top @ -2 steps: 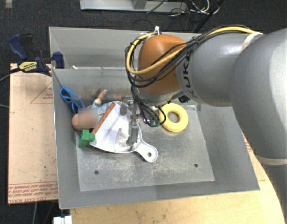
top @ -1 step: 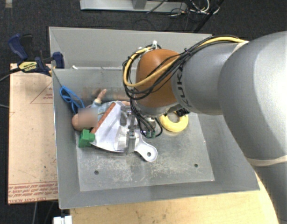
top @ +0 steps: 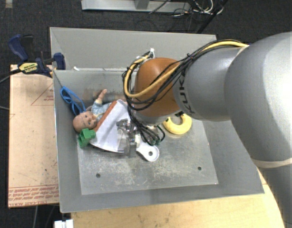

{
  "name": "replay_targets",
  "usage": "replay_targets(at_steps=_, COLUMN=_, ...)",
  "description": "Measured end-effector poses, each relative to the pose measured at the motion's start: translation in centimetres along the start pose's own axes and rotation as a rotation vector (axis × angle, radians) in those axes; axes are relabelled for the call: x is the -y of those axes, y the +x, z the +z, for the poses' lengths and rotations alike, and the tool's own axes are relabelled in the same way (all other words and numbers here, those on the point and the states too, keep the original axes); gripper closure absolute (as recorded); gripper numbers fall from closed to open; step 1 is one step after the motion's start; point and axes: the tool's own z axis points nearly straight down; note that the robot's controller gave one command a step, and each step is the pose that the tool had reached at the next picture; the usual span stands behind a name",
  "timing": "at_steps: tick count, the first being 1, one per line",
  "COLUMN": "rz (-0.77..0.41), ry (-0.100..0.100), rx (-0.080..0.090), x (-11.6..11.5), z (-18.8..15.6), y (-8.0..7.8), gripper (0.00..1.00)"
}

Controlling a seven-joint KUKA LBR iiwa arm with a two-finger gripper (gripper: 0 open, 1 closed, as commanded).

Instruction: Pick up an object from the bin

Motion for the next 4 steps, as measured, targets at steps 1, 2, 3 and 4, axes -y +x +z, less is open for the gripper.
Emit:
replay_targets(at_steps=1, rz=0.0, ry=0.0, rx=0.002, x=0.1, z=0.0, y=0.0, gripper=1.0)
replay_targets(at_steps=2, rz=-0.003, ry=0.004, rx=-0.002, x=0.3, z=-3.2, y=0.5, gripper=1.0)
replay_targets(at_steps=3, rz=0.025, ry=0.001, rx=0.0, x=-0.4, z=-9.0, y=-0.2, gripper=1.0)
replay_targets(at_steps=4, rz=0.028, ry=0.003, rx=0.002, x=-0.7, z=-17.5, y=2.1, gripper=1.0)
